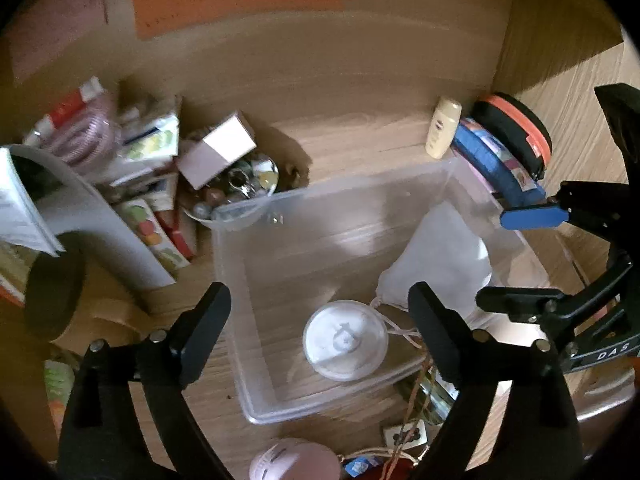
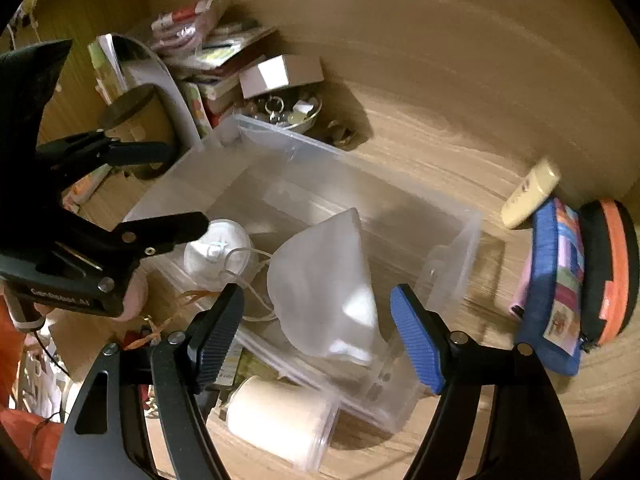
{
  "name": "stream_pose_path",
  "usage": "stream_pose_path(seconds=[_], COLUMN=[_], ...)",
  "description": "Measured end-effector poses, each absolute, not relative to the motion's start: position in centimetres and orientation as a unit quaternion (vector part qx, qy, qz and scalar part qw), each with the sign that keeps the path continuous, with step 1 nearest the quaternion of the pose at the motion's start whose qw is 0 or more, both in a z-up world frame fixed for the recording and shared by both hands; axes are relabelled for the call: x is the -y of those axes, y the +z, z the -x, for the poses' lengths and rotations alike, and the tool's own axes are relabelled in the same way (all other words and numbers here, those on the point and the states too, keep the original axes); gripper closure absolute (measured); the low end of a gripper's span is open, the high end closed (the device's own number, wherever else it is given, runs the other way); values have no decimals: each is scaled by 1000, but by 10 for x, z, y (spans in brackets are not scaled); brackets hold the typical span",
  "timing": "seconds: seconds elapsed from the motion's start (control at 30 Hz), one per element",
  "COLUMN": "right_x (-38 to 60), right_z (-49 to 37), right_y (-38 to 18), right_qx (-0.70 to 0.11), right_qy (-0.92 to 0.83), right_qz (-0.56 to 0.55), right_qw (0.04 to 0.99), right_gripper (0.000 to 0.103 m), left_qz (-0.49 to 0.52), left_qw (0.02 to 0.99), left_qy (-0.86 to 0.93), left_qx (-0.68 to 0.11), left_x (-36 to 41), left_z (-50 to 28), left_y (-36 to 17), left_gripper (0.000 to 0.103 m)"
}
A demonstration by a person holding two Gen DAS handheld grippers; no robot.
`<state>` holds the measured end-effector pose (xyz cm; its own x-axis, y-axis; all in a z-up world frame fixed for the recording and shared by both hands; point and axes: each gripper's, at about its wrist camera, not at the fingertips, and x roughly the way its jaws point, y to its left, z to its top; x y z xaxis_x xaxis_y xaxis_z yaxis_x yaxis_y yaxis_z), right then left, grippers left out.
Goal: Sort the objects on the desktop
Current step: 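Open both tools to drop the jar and cloth bag into the box, then move the left tool to the pale pink container and the right tool to the cream jar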
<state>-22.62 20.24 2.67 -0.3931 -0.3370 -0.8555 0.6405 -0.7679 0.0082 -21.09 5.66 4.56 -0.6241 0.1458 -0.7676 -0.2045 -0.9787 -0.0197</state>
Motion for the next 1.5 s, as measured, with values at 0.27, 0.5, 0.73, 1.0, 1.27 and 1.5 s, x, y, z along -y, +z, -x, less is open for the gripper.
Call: stream_pose_path(seconds=[0.27, 0.5, 0.73, 1.0, 1.27, 1.5], right_x=[-216, -233, -249, -256, -258, -262], right_z=[204, 179, 155, 139, 130, 126], right_y=[49, 69, 76, 60, 29, 4], right_qx=[-138, -129, -109, -106, -81, -56], right_qy=[-847, -879, -897, -907, -903, -897], right_qz=[-426, -370, -337, -330, -353, -379], right_qw=[287, 273, 263, 239, 232, 221], right_gripper=[29, 19, 17, 17, 17, 17], left_qz=[384, 361, 347, 347, 375, 411], left_qw=[77, 58, 30, 15, 10, 20], left_qy=[919, 930, 937, 938, 927, 911], left_qx=[-42, -36, -29, -17, 1, 33], left_x=[-47, -37, -21, -5, 7, 12], left_z=[181, 152, 124, 102, 94, 96], left_y=[69, 76, 71, 54, 22, -8], left_gripper=[8, 4, 4, 3, 3, 3])
